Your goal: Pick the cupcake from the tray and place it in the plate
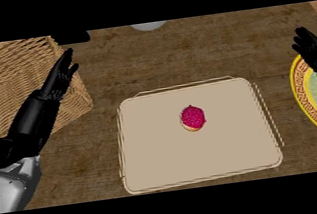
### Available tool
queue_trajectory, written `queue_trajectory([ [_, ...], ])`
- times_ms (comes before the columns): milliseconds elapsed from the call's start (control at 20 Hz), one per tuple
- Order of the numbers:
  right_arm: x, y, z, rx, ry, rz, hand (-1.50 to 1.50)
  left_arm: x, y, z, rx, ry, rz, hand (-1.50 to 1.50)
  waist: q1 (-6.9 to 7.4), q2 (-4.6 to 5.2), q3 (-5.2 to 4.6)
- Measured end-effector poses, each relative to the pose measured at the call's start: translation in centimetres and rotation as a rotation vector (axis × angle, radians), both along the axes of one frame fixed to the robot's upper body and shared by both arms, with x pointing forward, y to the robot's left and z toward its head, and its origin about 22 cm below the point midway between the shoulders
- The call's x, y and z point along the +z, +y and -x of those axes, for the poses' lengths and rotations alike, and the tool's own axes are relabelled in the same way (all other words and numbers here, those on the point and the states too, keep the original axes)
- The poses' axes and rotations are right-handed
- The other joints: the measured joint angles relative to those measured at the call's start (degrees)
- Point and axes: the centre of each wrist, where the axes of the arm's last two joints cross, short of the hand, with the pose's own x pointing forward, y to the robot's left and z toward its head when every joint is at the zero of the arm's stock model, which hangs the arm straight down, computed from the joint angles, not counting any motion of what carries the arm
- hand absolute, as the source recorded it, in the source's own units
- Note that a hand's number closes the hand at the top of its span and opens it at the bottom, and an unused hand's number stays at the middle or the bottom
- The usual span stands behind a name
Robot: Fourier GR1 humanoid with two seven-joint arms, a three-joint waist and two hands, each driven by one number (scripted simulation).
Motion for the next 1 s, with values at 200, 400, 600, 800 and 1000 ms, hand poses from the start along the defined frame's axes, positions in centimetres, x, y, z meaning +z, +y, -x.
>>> queue_trajectory([
  [200,-0.6,4.1,-1.6,0.277,0.026,-0.106,1.50,-1.7,0.7,-0.2,0.065,0.088,0.014,0.00,2.85,-0.33,-0.54],
  [400,3.5,8.1,-3.2,0.573,-0.140,-0.018,-1.50,-3.8,1.5,-0.1,0.140,0.207,0.036,0.00,7.05,-0.33,-0.92],
  [600,-0.1,9.6,-4.5,0.674,-0.149,-0.213,-1.50,-5.0,2.1,-0.3,0.213,0.279,0.075,0.00,6.72,0.27,-0.60],
  [800,-2.7,10.1,-5.4,0.854,-0.125,-0.257,-1.50,-5.4,2.2,-0.2,0.249,0.286,0.096,0.00,6.01,-0.03,-0.37],
  [1000,-2.7,10.1,-6.5,0.933,-0.129,-0.126,-1.50,-5.6,2.6,-0.1,0.279,0.301,0.106,0.00,4.93,-0.55,-0.34],
])
